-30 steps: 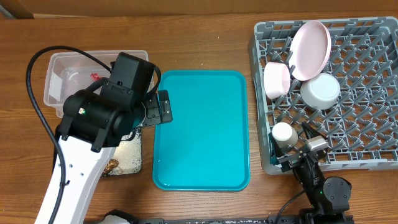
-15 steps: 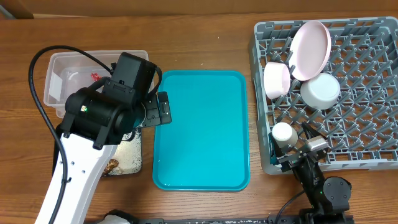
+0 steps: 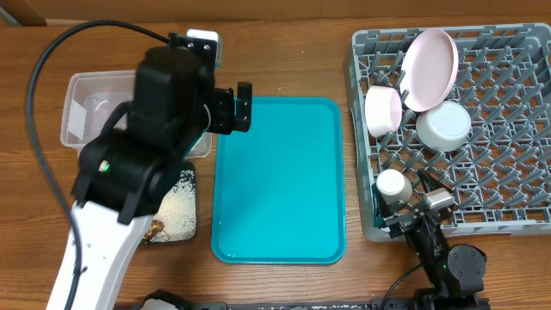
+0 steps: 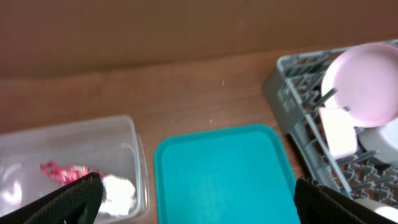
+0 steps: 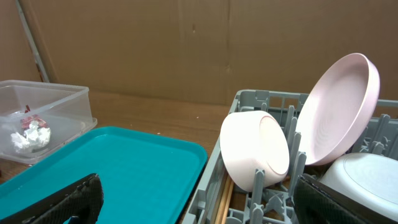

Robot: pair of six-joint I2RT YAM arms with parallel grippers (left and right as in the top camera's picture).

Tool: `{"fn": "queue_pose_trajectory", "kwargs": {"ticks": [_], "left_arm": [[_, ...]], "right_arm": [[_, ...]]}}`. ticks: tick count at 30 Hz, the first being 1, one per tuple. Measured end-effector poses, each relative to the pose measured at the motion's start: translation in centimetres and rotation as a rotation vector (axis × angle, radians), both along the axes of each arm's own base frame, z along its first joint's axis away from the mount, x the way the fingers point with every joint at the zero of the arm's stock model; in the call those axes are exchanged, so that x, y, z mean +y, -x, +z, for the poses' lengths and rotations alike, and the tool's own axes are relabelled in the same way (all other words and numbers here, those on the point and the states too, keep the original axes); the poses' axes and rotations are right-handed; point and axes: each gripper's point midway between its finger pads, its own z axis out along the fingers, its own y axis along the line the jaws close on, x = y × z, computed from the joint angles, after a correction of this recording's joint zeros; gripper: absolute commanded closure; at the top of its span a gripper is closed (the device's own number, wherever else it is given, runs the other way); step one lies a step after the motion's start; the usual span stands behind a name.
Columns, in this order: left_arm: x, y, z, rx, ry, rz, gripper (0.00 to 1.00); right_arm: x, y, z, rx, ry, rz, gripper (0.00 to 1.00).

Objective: Sort waste into correct bins and load items into the dishwasher

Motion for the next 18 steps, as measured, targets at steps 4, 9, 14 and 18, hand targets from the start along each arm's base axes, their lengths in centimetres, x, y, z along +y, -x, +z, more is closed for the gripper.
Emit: {"fn": "queue_pose_trajectory", "kwargs": {"ticks": [4, 9, 14, 18], "left_arm": [[0.5, 1.3, 2.2, -0.089, -0.018, -0.039, 0.0], [2.0, 2.4, 3.0, -0.134, -0.029, -0.027, 0.0], [2.5, 2.8, 1.3, -0.105, -0.05, -0.024, 0.0], [2.5, 2.5, 0.3, -0.11, -0.053, -0.026, 0.0]], "right_arm": [[0.0, 0.0, 0.0, 0.0, 0.0, 0.0, 0.0], [0.0, 0.0, 0.0, 0.0, 0.0, 0.0, 0.0], [0.0, 0.0, 0.0, 0.0, 0.0, 0.0, 0.0], [0.0, 0.0, 0.0, 0.0, 0.0, 0.0, 0.0]]}}
